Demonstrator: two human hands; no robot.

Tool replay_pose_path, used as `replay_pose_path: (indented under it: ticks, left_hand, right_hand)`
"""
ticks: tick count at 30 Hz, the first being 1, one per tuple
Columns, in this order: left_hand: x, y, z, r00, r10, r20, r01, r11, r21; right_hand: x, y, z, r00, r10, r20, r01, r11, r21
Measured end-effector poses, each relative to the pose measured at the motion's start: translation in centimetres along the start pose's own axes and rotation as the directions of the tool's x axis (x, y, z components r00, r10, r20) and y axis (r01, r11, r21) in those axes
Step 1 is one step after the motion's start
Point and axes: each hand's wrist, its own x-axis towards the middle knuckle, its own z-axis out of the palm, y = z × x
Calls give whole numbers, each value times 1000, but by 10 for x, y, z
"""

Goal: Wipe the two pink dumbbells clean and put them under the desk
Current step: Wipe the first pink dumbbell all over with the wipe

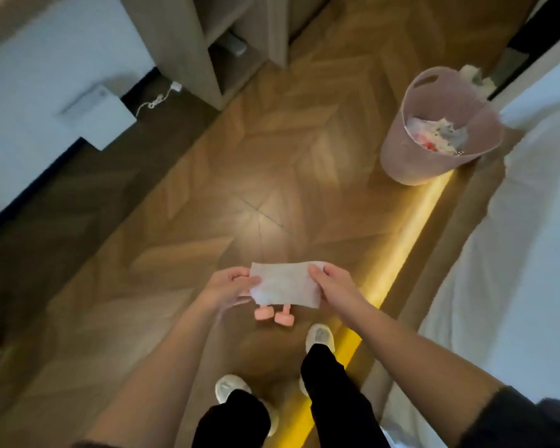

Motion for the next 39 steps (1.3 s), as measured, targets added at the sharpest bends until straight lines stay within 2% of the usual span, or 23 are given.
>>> replay_pose_path:
  ticks: [5,11,18,23,27,30,35,39]
  left_hand:
    - [72,-93,-29,988,10,-154,-33,989,-146]
    - [186,-203,-47,970,29,-243,-65,988,-143]
    - [245,-262,-62,944,116,-310,-184,962,-201]
    - [207,-283,-66,904,177,-388,-270,942,-199]
    - [149,-303,-55,887,182,-425,-296,930,-219]
    - [107,-317,-42,872,204,-444,-313,931,-189]
    - [96,-311,-31,862,229,-452,-326,934,-148]
    - [141,-292,-18,877,231,-420,-323,933,-160]
  right_hand:
    - [91,69,56,994,32,108,-21,995,-97]
    - [220,181,112,983,95,155,-62,977,-203]
    - [301,221,152,965,-16,261,76,971,-225]
    - [283,232,162,924,-38,380,115,976,-183]
    - [226,229,155,835,35,549,64,985,-160]
    - [179,229,142,781,39,623,95,979,-181]
    - [160,214,126,811,6,586,142,968,-207]
    - [200,206,108,823,1,568,112,980,-164]
